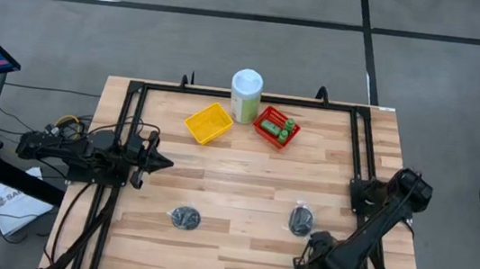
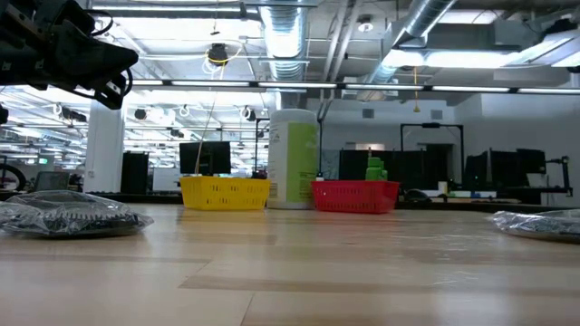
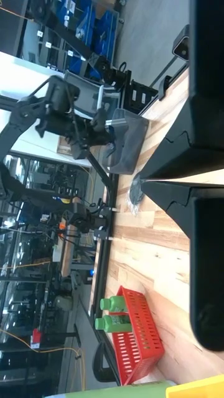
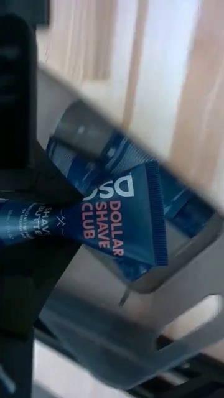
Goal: Pick & Place Travel size toiletries
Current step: Put the dark blue shave cream in the black bin
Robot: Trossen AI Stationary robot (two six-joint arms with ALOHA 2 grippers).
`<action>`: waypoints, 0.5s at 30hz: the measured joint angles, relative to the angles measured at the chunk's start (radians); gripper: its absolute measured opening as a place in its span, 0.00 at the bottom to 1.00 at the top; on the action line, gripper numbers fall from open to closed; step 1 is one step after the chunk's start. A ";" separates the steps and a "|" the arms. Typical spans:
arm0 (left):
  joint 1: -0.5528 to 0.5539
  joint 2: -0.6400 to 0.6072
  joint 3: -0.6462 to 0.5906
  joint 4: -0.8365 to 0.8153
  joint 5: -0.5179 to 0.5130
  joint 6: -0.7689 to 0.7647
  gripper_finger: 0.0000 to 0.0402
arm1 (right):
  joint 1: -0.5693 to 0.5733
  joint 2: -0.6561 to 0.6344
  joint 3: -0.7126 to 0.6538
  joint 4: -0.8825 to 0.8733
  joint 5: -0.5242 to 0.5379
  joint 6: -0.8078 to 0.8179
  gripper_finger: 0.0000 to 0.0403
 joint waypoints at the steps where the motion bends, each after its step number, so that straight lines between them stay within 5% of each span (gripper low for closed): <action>1: 0.000 0.000 0.000 0.000 0.000 0.000 0.03 | 0.003 0.011 0.001 0.001 -0.021 -0.007 0.19; 15: 0.000 0.000 0.000 0.000 0.000 0.000 0.03 | 0.006 0.112 0.001 0.009 -0.132 -0.047 0.28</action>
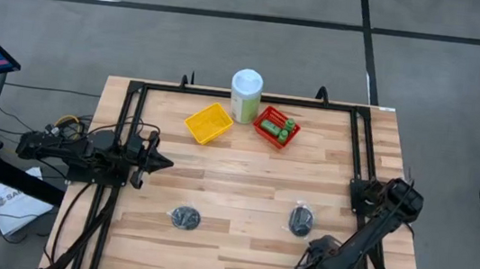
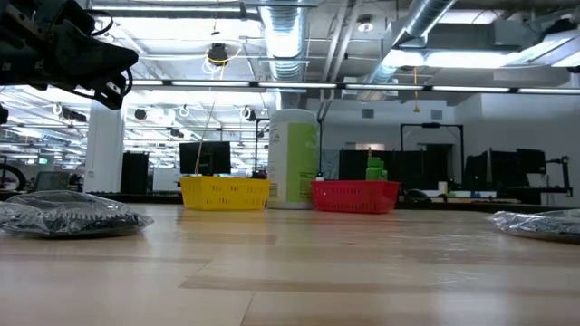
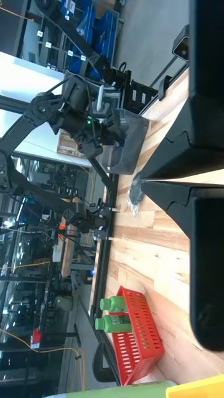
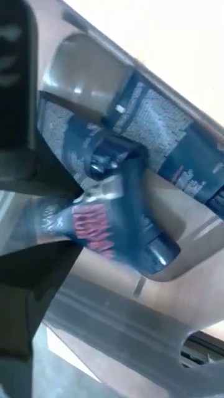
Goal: Pick & Place Travel size toiletries
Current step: Put the dark blue shave cream in the black bin, then put the black hairbrush in the yellow bin
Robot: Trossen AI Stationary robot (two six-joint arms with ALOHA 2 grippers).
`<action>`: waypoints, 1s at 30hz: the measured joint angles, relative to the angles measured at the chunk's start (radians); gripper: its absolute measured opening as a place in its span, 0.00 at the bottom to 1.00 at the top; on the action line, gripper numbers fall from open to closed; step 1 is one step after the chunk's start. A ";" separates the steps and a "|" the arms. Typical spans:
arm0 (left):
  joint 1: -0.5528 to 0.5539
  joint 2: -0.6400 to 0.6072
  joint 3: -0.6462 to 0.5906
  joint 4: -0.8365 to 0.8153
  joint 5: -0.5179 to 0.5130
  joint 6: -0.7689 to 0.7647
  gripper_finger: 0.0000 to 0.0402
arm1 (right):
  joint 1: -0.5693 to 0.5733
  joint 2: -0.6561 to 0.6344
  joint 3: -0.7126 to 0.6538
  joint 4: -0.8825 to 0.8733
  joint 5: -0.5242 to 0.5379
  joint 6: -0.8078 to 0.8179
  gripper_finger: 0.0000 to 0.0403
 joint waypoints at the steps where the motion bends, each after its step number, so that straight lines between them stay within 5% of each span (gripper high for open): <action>1: 0.000 0.000 0.000 0.000 0.000 0.000 0.03 | -0.003 0.001 0.000 -0.005 0.000 -0.004 0.30; 12: 0.000 0.000 0.000 0.000 0.000 0.000 0.03 | -0.055 -0.110 0.000 -0.086 0.037 -0.067 0.55; 22: 0.000 0.000 0.000 0.000 0.000 0.000 0.03 | -0.150 -0.382 0.000 -0.211 0.421 -0.123 0.56; 30: 0.000 0.000 0.000 0.001 0.000 0.000 0.03 | -0.352 -0.474 0.000 -0.238 0.547 -0.491 0.56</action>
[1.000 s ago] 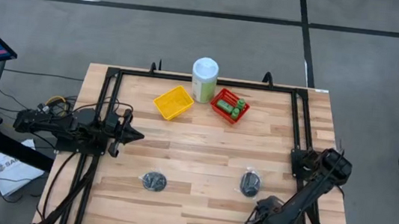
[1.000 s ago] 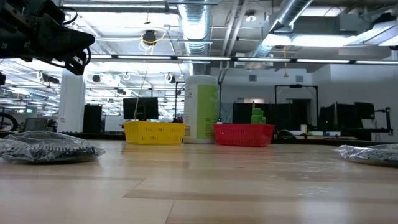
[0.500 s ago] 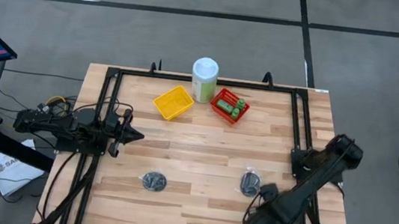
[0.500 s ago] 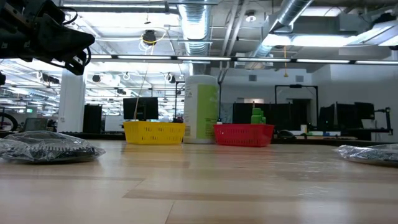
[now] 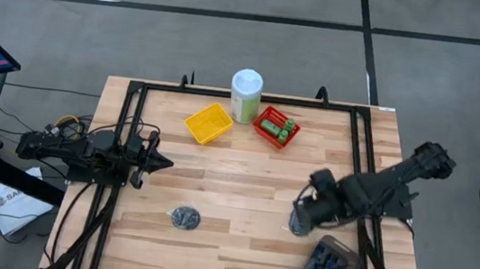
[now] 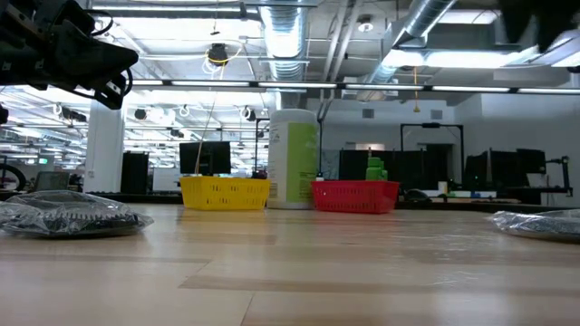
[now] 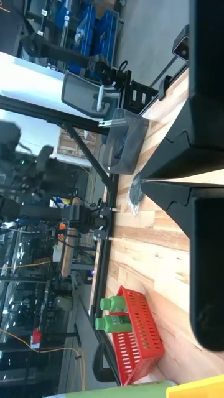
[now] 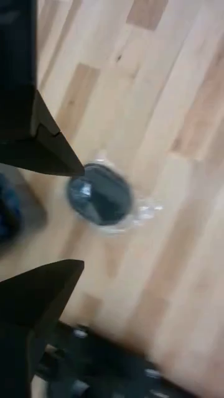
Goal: Pick & Place Travel size toiletries
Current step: Put the black hairbrush in the yellow bin
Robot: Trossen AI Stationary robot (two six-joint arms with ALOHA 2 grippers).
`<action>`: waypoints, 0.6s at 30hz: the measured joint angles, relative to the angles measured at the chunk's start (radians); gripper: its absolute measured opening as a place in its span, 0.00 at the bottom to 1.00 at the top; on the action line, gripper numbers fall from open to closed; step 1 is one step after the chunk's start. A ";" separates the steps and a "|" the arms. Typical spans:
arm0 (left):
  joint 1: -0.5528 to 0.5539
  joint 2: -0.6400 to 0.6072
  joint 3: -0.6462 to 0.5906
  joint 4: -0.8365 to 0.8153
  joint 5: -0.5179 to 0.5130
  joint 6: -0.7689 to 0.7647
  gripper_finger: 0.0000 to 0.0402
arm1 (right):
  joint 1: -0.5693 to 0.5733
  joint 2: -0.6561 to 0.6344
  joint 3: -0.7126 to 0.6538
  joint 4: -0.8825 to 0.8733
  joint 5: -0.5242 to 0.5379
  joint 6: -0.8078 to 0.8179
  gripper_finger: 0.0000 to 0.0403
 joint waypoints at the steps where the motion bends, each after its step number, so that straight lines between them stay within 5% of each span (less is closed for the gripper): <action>1: 0.000 0.000 0.000 0.000 0.000 0.000 0.03 | -0.026 -0.011 0.000 0.002 0.016 -0.048 0.56; 11: 0.000 0.001 0.000 0.000 0.000 0.000 0.03 | -0.154 -0.229 0.000 0.229 0.306 -0.577 0.54; 18: 0.000 0.001 0.000 0.000 0.000 0.000 0.03 | -0.165 -0.473 0.000 0.337 0.456 -0.843 0.43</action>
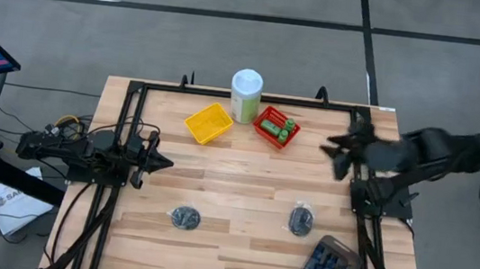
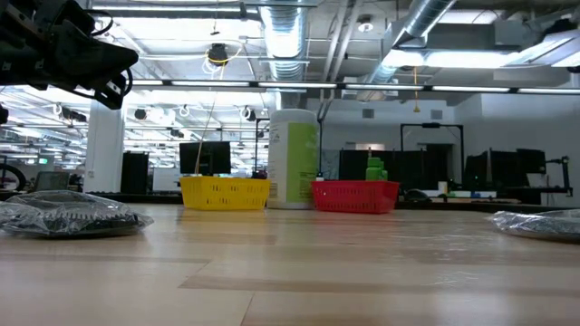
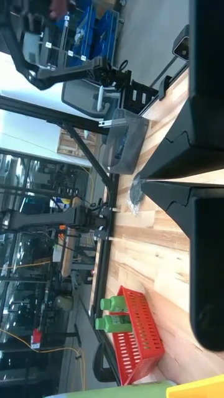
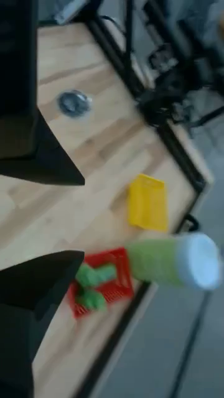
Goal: Pick & Place Travel size toiletries
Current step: Put the black hairbrush in the yellow bin
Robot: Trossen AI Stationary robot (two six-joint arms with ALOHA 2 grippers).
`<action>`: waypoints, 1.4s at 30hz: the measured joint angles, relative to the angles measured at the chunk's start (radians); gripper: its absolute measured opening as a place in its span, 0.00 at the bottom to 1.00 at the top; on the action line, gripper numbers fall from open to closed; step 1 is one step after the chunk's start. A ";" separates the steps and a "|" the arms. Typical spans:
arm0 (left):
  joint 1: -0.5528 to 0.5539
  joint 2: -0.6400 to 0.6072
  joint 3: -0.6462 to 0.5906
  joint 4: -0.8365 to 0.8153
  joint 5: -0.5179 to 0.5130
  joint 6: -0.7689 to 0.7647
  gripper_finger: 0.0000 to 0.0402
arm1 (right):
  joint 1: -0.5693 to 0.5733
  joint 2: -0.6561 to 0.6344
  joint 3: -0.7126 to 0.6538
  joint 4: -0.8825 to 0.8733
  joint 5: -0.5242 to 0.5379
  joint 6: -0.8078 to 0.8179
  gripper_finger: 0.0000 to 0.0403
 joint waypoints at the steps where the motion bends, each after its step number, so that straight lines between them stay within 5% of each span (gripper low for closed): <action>1: 0.000 0.000 0.000 0.001 0.000 0.002 0.03 | 0.000 -0.025 0.000 -0.012 0.021 -0.008 0.41; 6: 0.000 0.000 0.000 0.027 -0.023 0.132 0.03 | 0.020 -0.108 -0.031 -0.015 0.084 -0.113 0.25; 11: 0.000 0.001 0.000 0.076 -0.030 0.133 0.03 | 0.031 -0.239 -0.201 0.179 0.087 -0.230 0.03; 19: 0.000 0.008 0.000 0.178 -0.044 0.013 0.03 | 0.027 -0.486 -0.599 0.789 0.055 -0.507 0.01; 22: 0.000 0.008 0.000 0.243 -0.044 -0.052 0.03 | 0.027 -0.563 -0.701 0.885 0.030 -0.491 0.02; 31: 0.000 0.008 0.000 0.328 -0.043 -0.165 0.03 | -0.004 -0.657 -0.765 0.369 0.012 0.170 0.03; 42: 0.000 0.008 0.000 0.354 -0.205 -0.167 0.03 | -0.082 -0.419 -0.766 0.141 -0.344 0.462 0.45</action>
